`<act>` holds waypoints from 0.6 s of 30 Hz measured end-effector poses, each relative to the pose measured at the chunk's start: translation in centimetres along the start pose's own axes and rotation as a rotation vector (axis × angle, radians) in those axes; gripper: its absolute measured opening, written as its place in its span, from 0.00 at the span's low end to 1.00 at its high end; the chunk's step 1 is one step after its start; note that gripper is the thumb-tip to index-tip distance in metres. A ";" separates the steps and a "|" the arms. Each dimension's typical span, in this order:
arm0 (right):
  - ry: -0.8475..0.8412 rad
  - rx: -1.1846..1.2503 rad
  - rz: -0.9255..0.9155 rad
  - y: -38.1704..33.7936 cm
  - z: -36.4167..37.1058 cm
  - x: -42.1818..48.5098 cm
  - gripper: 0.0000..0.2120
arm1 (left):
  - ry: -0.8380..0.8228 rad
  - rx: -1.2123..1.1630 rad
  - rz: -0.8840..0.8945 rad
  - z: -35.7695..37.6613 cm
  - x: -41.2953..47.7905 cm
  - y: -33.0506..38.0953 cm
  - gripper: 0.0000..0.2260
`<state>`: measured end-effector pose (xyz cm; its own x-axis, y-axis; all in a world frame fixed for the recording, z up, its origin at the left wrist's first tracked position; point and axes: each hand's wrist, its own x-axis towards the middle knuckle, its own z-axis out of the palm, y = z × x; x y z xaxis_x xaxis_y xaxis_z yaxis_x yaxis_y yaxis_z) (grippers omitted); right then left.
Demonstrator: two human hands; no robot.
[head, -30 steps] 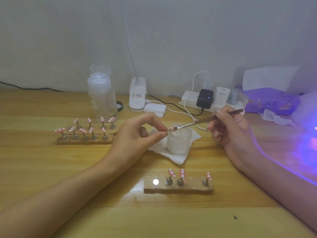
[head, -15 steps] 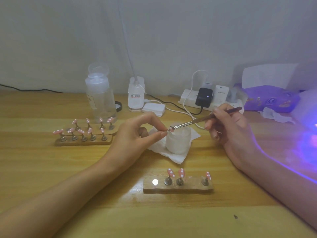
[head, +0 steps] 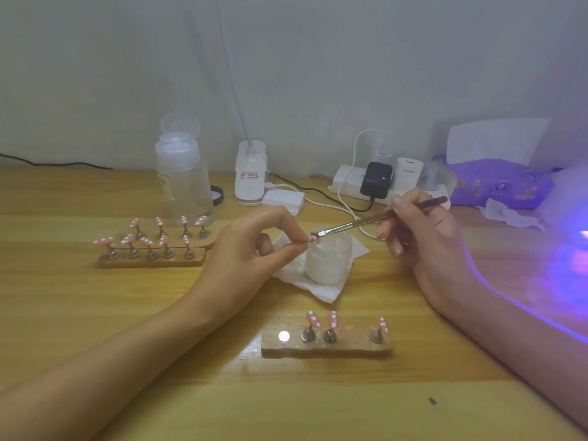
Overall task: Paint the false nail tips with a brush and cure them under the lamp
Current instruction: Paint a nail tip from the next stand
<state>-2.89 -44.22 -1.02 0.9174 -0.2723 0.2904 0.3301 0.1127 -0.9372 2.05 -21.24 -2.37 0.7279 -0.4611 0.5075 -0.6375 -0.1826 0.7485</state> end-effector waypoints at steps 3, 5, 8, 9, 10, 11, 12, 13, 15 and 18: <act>0.047 -0.024 0.007 0.1 0.0 0.1 0.10 | 0.004 0.008 0.000 0.0 0.0 0.0 0.03; 0.035 0.002 0.002 0.0 -0.1 0.1 0.10 | 0.005 0.018 0.000 0.0 0.0 0.0 0.03; -0.024 -0.013 0.003 -0.1 0.1 0.0 0.10 | 0.007 0.015 -0.005 0.0 0.0 0.0 0.03; -0.008 -0.025 0.010 0.0 0.1 0.0 0.11 | 0.007 0.012 -0.006 0.0 0.0 0.0 0.03; 0.021 -0.030 0.016 0.0 0.1 0.0 0.11 | 0.006 0.010 -0.006 0.0 0.0 0.0 0.03; 0.046 -0.024 0.019 0.0 0.0 0.0 0.12 | 0.006 0.009 -0.007 0.0 0.0 0.0 0.03; 0.059 -0.006 0.019 0.1 -0.1 0.1 0.12 | 0.005 0.009 -0.007 0.0 0.0 0.0 0.03; 0.054 0.014 0.016 0.0 -0.1 0.1 0.12 | 0.005 0.010 -0.007 0.0 0.0 0.0 0.03; 0.003 0.025 0.011 -0.1 0.0 0.0 0.11 | 0.004 0.015 -0.005 0.0 0.0 0.0 0.03; 0.003 -0.022 0.019 0.0 0.2 0.0 0.13 | 0.008 0.015 0.000 0.0 0.0 0.0 0.04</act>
<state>-2.84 -44.08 -0.98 0.9229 -0.2729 0.2718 0.3074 0.0969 -0.9466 2.05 -21.20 -2.41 0.7298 -0.4538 0.5113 -0.6414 -0.1955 0.7419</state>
